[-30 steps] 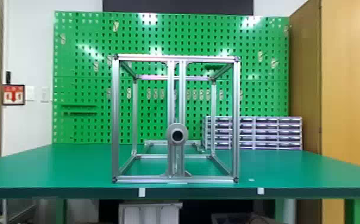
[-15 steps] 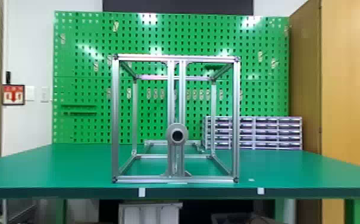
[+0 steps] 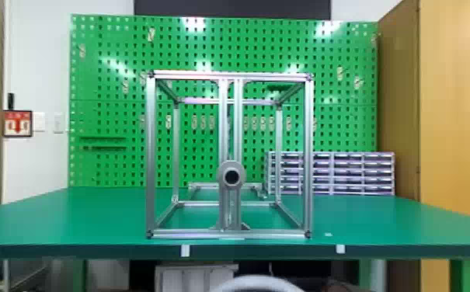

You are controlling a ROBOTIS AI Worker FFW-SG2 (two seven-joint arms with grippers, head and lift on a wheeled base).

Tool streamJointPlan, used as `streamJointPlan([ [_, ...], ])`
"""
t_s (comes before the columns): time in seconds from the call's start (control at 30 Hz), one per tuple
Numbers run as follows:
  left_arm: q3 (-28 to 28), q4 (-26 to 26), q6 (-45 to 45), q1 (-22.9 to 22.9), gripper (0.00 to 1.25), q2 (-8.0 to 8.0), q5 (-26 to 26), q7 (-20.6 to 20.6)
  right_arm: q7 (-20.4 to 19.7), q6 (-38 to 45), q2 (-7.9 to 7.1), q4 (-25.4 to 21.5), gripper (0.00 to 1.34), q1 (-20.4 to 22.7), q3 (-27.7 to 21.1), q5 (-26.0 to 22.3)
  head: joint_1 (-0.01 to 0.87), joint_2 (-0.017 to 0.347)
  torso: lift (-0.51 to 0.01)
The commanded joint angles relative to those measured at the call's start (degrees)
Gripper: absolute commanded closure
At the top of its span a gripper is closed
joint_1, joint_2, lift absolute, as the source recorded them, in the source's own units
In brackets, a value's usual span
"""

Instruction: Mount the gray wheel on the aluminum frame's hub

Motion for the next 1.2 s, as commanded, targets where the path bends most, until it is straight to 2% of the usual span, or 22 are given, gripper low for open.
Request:
streamJointPlan([
  [0.0, -0.2, 0.1, 0.1, 0.0, 0.12, 0.00, -0.2, 0.1, -0.5, 4.5, 0.17, -3.3, 1.07, -1.9, 0.3, -2.3, -0.005, 0.006, -0.499],
  [0.17, -0.3, 0.1, 0.5, 0.1, 0.12, 0.00, -0.5, 0.0, -1.9, 11.5, 0.44, -7.7, 1.08, -4.6, 0.3, -4.2, -0.005, 0.006, -0.499],
  [0.4, -1.0, 0.1, 1.3, 0.1, 0.12, 0.18, -1.1, 0.0, -3.1, 22.0, 1.58, -12.4, 1.09, -9.9, -0.4, -6.7, -0.005, 0.006, -0.499],
  [0.73, -2.0, 0.1, 2.2, 0.0, 0.12, 0.88, -1.5, 0.0, -5.6, 26.9, 1.89, -13.9, 1.09, -15.1, -0.3, -12.5, -0.005, 0.006, -0.499],
  [1.17, -2.5, 0.1, 2.5, 0.0, 0.12, 2.11, -1.5, 0.0, -9.4, 30.3, 1.89, -18.8, 1.09, -19.4, -0.3, -17.0, -0.005, 0.006, -0.499],
])
